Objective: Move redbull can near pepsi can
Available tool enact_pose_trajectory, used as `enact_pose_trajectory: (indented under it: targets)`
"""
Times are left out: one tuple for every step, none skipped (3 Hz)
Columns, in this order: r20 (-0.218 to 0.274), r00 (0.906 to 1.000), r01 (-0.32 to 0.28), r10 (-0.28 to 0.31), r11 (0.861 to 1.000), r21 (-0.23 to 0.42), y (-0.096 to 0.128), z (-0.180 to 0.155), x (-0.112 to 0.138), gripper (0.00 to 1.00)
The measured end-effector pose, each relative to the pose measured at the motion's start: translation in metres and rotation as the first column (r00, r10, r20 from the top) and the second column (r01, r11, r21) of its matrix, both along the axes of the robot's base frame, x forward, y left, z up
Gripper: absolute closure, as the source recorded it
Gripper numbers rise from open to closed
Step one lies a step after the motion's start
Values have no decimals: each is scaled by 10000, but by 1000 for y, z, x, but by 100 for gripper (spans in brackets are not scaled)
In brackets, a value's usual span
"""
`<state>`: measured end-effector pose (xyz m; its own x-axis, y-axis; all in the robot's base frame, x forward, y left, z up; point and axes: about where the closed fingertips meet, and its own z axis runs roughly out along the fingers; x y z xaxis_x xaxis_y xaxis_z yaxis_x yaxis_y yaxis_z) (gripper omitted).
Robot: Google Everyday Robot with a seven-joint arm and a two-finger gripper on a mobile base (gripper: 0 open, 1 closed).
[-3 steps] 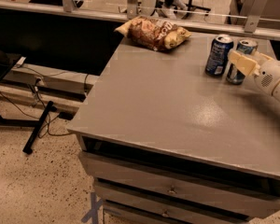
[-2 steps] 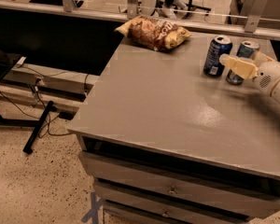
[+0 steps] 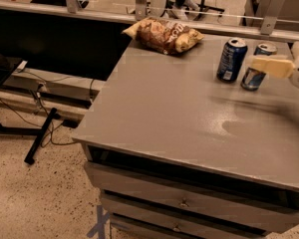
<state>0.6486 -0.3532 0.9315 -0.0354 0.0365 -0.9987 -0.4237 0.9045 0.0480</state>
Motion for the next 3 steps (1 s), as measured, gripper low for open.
enact_pose_trajectory:
  targets:
    - [11,9999,-161,166,9826,-1850,-58,57,-27,0]
    - [-142,9998,56,-106,9479,-3185,-117,92,-60,0]
    - [291,9994,272,-181,9343,-3555,-128,126,-70,0]
